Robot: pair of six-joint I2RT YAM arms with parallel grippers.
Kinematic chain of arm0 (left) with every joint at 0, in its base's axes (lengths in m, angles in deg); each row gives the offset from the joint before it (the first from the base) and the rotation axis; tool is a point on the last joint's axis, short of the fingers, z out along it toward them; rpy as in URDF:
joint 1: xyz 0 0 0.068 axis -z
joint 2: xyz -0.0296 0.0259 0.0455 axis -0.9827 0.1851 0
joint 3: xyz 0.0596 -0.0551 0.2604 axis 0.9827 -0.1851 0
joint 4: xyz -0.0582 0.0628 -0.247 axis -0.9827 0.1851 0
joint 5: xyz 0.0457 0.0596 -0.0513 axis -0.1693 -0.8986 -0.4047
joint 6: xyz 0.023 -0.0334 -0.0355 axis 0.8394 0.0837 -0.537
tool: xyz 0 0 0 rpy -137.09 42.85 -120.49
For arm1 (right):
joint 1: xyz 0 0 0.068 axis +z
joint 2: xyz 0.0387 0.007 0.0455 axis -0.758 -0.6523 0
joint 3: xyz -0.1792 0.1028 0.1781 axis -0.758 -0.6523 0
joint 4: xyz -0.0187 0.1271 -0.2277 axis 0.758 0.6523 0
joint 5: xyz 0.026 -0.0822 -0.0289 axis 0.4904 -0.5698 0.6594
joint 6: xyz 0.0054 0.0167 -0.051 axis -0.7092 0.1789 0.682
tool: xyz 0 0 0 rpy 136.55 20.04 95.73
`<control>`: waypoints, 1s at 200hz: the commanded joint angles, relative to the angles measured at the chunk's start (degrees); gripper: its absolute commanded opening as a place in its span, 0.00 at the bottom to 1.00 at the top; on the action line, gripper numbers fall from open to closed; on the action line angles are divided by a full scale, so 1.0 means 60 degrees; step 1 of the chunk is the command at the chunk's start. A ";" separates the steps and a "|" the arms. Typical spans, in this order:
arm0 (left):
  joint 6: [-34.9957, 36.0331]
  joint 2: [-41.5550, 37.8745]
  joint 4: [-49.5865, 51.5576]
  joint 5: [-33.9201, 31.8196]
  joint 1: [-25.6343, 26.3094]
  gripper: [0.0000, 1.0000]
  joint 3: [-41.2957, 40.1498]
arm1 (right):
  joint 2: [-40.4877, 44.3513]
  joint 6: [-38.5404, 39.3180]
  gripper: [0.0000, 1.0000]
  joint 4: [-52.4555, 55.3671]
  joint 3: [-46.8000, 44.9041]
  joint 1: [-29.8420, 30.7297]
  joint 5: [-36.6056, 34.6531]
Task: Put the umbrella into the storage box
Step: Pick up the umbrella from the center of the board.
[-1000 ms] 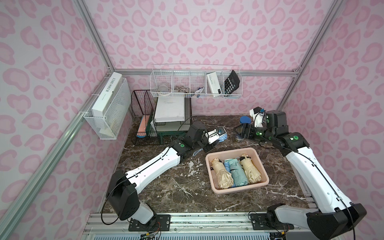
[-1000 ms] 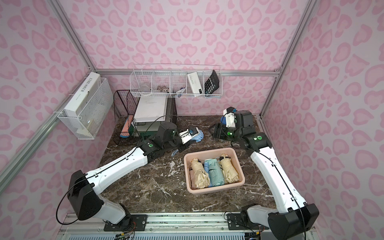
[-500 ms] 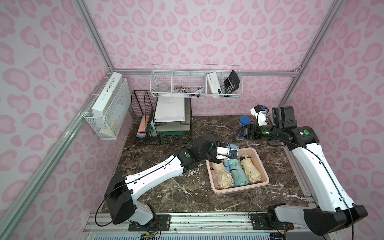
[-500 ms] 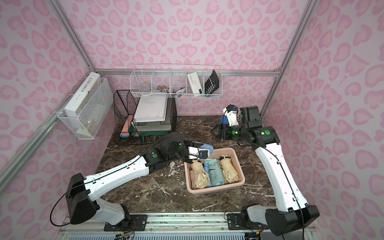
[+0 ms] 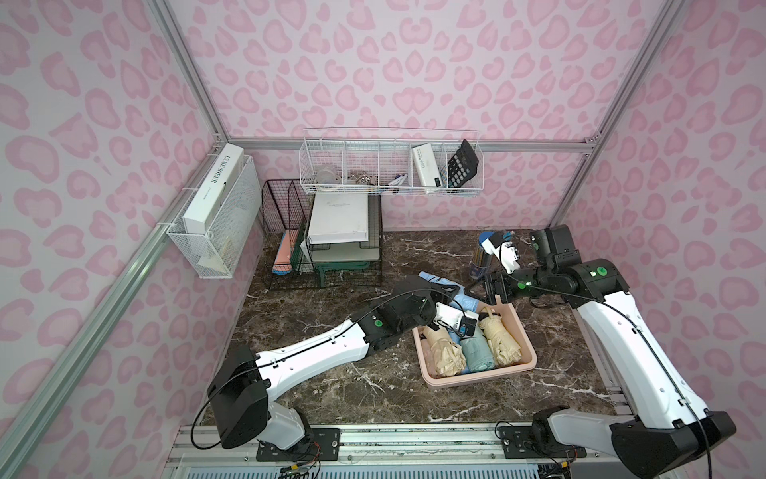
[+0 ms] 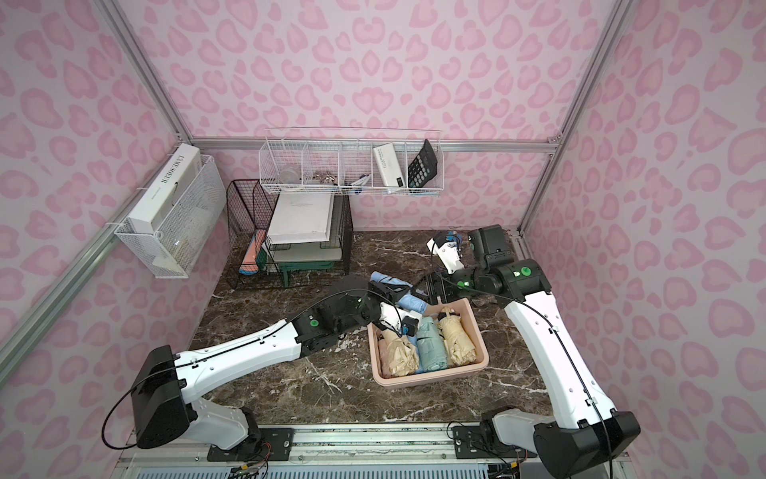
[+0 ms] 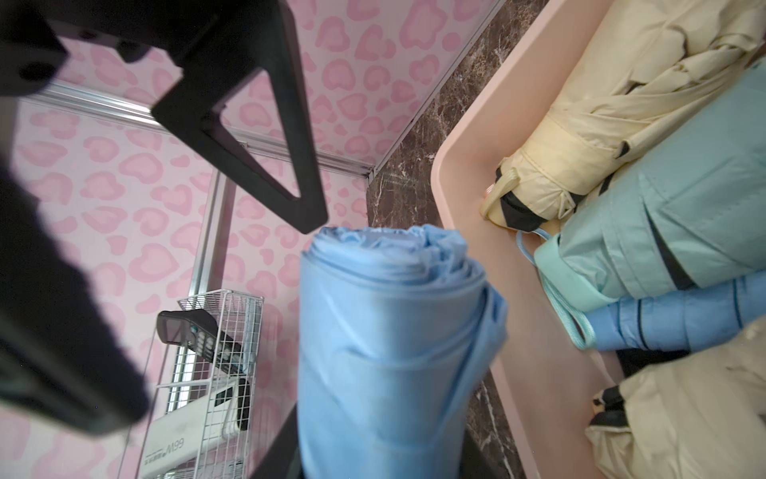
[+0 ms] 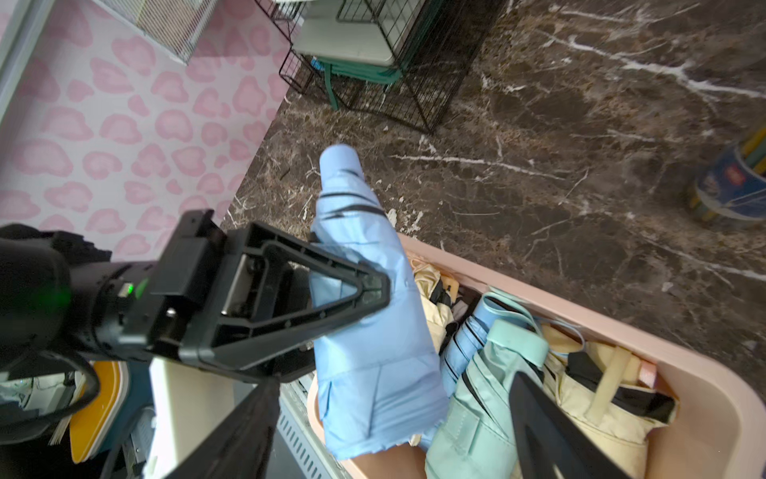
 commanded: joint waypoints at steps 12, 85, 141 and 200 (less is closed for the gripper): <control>0.0849 -0.0161 -0.0666 0.0329 0.0118 0.00 0.0042 | 0.0251 0.0671 0.80 -0.0154 -0.0645 0.0274 0.0339; 0.1898 -0.0463 0.0118 0.1273 0.0259 0.00 0.0179 | 0.0301 0.1440 0.75 -0.0070 -0.0918 0.0740 -0.0035; 0.2370 -0.0424 0.0370 0.1709 0.0261 0.00 0.0337 | 0.0376 0.1727 0.69 -0.0174 -0.1350 0.0985 -0.0039; 0.2499 -0.0363 0.0268 0.1609 0.0267 0.00 0.0378 | 0.0356 0.1772 0.58 -0.0299 -0.1648 0.1158 -0.0128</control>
